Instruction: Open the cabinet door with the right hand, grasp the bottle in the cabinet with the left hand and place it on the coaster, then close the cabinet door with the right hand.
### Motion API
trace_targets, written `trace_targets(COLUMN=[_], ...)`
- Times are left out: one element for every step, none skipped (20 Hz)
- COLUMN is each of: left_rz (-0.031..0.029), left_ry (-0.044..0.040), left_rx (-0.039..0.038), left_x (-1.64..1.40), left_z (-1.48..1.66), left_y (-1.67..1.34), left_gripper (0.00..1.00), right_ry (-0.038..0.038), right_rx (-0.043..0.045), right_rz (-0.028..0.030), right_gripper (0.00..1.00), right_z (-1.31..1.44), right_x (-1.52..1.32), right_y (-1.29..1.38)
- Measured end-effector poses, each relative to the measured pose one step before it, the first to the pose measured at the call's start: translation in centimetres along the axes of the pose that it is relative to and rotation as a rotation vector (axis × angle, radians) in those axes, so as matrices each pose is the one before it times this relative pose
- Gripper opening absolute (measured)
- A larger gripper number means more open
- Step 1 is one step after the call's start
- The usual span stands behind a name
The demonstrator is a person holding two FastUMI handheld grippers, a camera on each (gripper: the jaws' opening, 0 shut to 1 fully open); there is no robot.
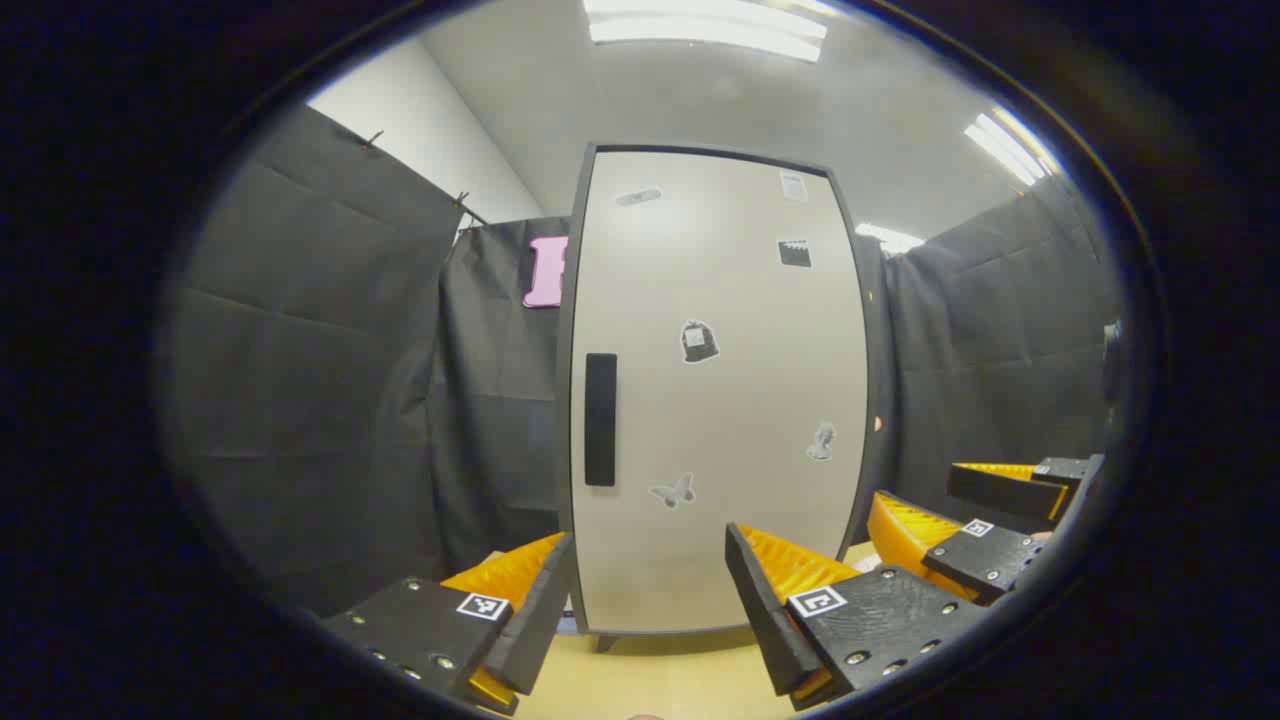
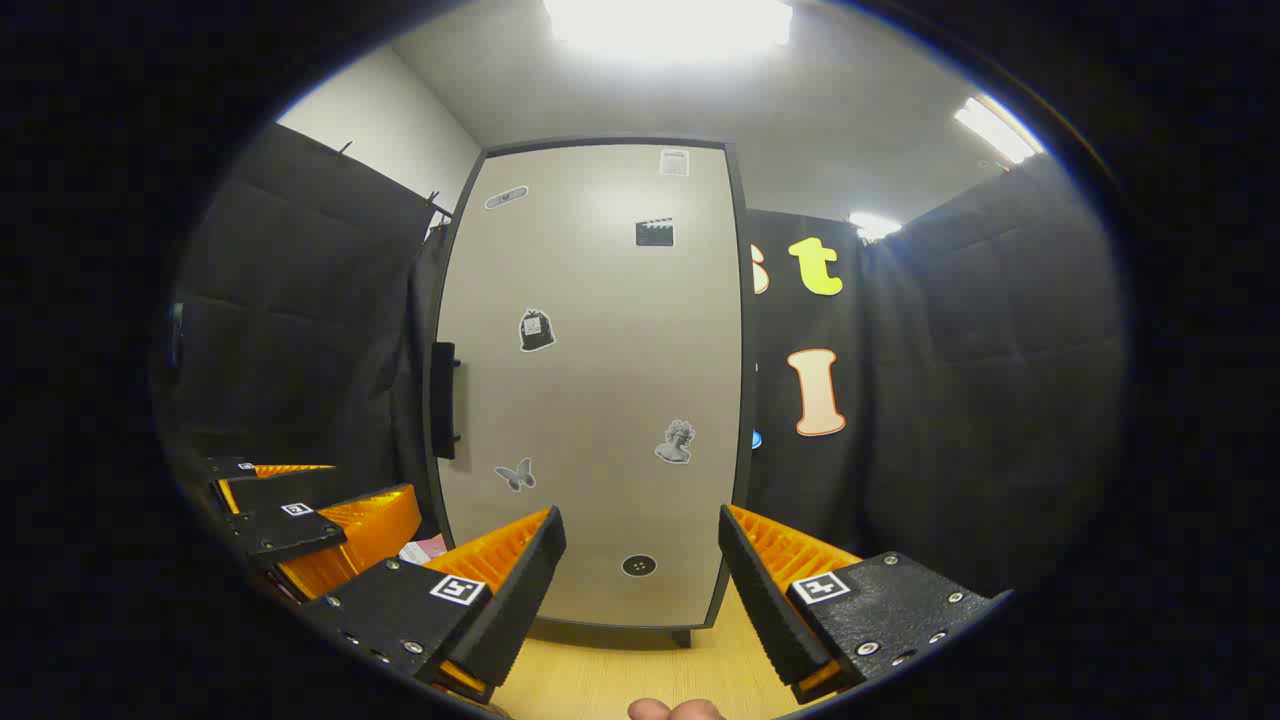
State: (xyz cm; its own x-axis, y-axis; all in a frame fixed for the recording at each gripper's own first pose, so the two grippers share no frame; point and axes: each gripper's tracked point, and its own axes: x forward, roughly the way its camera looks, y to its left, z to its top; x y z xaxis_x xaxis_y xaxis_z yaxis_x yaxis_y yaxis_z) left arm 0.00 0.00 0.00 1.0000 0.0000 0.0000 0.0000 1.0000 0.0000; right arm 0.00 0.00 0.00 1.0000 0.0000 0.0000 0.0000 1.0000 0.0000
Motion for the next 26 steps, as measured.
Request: trace_targets(left_rz=[0.00202, -0.00008, -0.00158, -0.0022, -0.00141, -0.00036, -0.00095, -0.00139, 0.00053, 0.00031, 0.00146, 0.00129, 0.00069, -0.00023, -0.00079, -0.00037, -0.00009, -0.00226, 0.00028, -0.0009, -0.00148, -0.00017, 0.00032, 0.00112, 0.00311, 0.00105], left_ry=[0.00529, 0.00299, 0.001, -0.00086, 0.00121, 0.00072, 0.00307, 0.0029, 0.00126, 0.00057, 0.00082, -0.00042, -0.00027, 0.00268, 0.00117, -0.00009, 0.00105, -0.00006, -0.0017, -0.00022, -0.00038, 0.00112, 0.00182, 0.00019, -0.00169, -0.00273], left_rx=[0.00949, 0.00573, 0.00404, 0.00059, 0.00021, -0.00029, -0.00235, -0.00129, -0.00016, 0.00027, 0.001, 0.00125, -0.00047, -0.003, -0.00285, -0.00068, 0.00063, 0.00132, 0.0022, 0.00086, -0.00181, -0.0014, 0.00013, 0.00183, 0.00234, 0.00037], left_x=[0.094, 0.036, -0.017, 0.049, 0.03, -0.034, -0.016, 0.047, 0.055, 0.047, -0.092, 0.071, 0.022, 0.117, -0.001, 0.054, 0.04, 0.006, 0.143, -0.023, 0.084, 0.062, 0.079, -0.016, -0.195, -0.013], left_z=[-0.106, 0.067, 0.025, 0.089, 0.027, -0.082, -0.096, -0.062, -0.09, -0.05, -0.05, 0.031, -0.055, -0.023, -0.079, 0.037, -0.03, 0.052, -0.009, 0.065, -0.031, -0.006, -0.068, 0.021, 0.061, 0.09], left_y=[0.071, -0.007, -0.045, -0.054, 0.016, 0.023, 0.012, 0.023, 0.071, 0.049, 0.122, 0.093, 0.068, 0.046, 0.013, 0.043, 0.038, -0.004, 0.061, -0.029, 0.003, -0.044, 0.073, -0.002, 0.142, 0.072], left_gripper=[0.79, 0.92, 0.92, 0.92, 0.92, 0.92, 0.92, 0.92, 0.92, 0.85, 0.85, 0.85, 0.85, 0.85, 0.85, 0.86, 0.85, 0.85, 0.85, 0.85, 0.85, 0.85, 0.85, 0.85, 0.85, 0.85], right_ry=[0.00282, 0.00365, 0.00458, 0.00511, 0.00367, 0.00412, 0.00413, 0.00622, 0.00125, -0.00321, -0.00349, -0.00227, -0.00118, 0.00175, 0.00544, 0.00052, 0.00029, 0.0001, 0.00056, 0.00039, 0.00068, -0.00023, 0.00049, 0.00016, 0.00159, 0.00123], right_rx=[-0.00523, -0.00166, 0.00097, 0.00178, 0.00084, -0.00432, -0.00708, -0.00714, -0.00224, 0.00396, 0.00499, 0.0031, 0.0002, -0.00184, -0.00206, 0.00333, 0.00304, 0.00131, 0.00128, 0.00049, -0.00028, -0.00027, -0.0015, -0.00136, 0.00053, 0.00142], right_rz=[0.00562, 0.00241, -0.00041, 0.00102, 0.00081, -0.00274, -0.00498, -0.00648, -0.00235, -0.00209, -0.00396, -0.0001, 0.00117, -0.00185, -0.00187, 0.00166, -0.00334, -0.00113, 0.0014, -0.0008, 0.0006, 0.00045, -0.00324, -0.00043, 0.00062, 0.00074], right_gripper=[0.95, 0.95, 0.95, 0.95, 0.95, 0.95, 0.95, 0.95, 0.95, 0.95, 0.95, 0.95, 0.95, 0.95, 0.95, 0.95, 0.95, 0.95, 0.95, 0.95, 0.95, 0.95, 0.95, 0.95, 0.95, 0.95], right_z=[0.073, -0.056, -0.02, -0.055, -0.043, -0.1, -0.004, -0.155, 0.03, 0.077, 0.151, 0.076, 0.112, -0.052, -0.079, -0.02, 0.052, -0.046, -0.003, 0.011, 0.033, -0.07, 0.035, -0.055, -0.006, -0.026], right_x=[-0.027, -0.055, -0.064, 0.0, 0.094, 0.057, 0.009, 0.098, -0.049, 0.01, 0.017, -0.031, -0.014, 0.097, 0.041, -0.018, 0.097, 0.074, 0.026, 0.095, 0.111, 0.065, 0.11, 0.08, 0.117, 0.078], right_y=[0.16, 0.166, 0.022, 0.044, 0.067, -0.067, -0.128, -0.063, -0.045, -0.019, -0.041, 0.008, 0.122, -0.015, -0.021, 0.078, -0.012, -0.1, 0.012, -0.056, -0.018, -0.02, -0.114, -0.076, 0.005, -0.054])
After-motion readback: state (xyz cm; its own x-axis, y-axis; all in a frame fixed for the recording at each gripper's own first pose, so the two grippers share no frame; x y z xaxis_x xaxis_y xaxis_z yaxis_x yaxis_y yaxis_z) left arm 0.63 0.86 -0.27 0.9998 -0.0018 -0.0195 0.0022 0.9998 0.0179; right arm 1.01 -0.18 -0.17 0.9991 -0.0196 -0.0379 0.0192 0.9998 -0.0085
